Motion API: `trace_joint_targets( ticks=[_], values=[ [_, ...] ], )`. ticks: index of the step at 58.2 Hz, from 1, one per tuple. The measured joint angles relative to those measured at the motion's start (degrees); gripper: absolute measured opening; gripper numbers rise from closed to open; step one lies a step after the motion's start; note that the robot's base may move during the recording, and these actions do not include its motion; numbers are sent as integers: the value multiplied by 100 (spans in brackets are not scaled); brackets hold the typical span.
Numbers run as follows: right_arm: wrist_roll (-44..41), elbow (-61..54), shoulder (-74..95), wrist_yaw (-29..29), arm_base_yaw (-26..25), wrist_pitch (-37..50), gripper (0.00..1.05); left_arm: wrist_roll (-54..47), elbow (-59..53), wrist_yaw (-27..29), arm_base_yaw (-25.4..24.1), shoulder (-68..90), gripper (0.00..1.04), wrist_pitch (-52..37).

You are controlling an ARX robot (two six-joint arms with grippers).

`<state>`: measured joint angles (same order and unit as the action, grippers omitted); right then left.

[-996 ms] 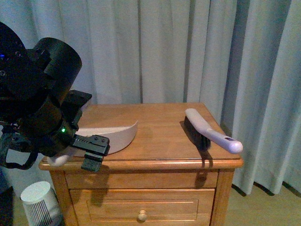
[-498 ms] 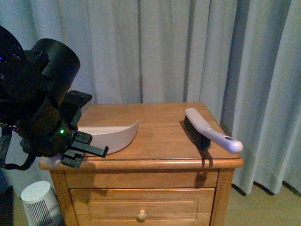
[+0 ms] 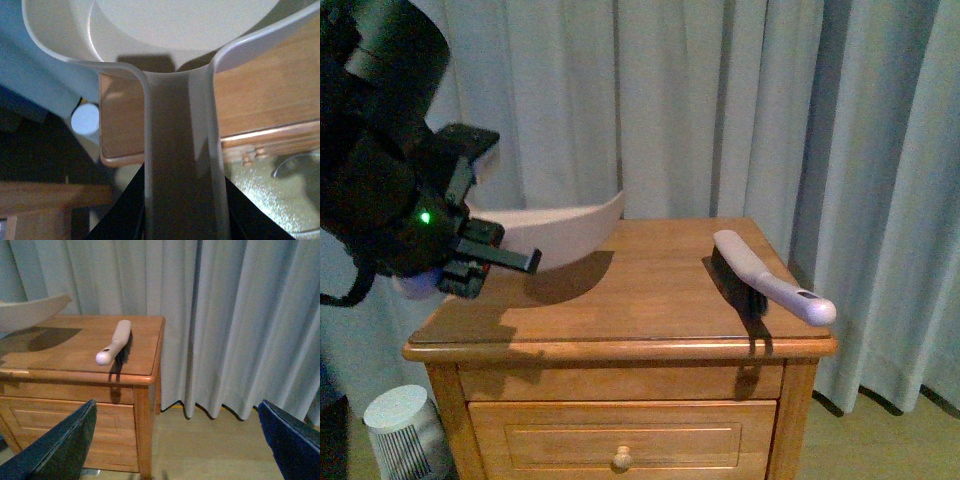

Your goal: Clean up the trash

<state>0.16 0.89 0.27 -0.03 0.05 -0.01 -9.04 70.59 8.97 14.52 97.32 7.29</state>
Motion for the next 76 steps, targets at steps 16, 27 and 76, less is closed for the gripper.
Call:
trace_joint_targets(
  ticks=[16, 27, 76],
  values=[
    [0, 0, 0, 0, -2, 0, 97, -767, -1381, -767, -212, -2413, 27, -608],
    [0, 0, 0, 0, -2, 0, 97, -986, -2291, -1434, -789, -4011, 27, -389],
    [1423, 2420, 4111, 2256, 988, -140, 97, -1062, -3381, -3294, -2756, -6207, 27, 780]
  ],
)
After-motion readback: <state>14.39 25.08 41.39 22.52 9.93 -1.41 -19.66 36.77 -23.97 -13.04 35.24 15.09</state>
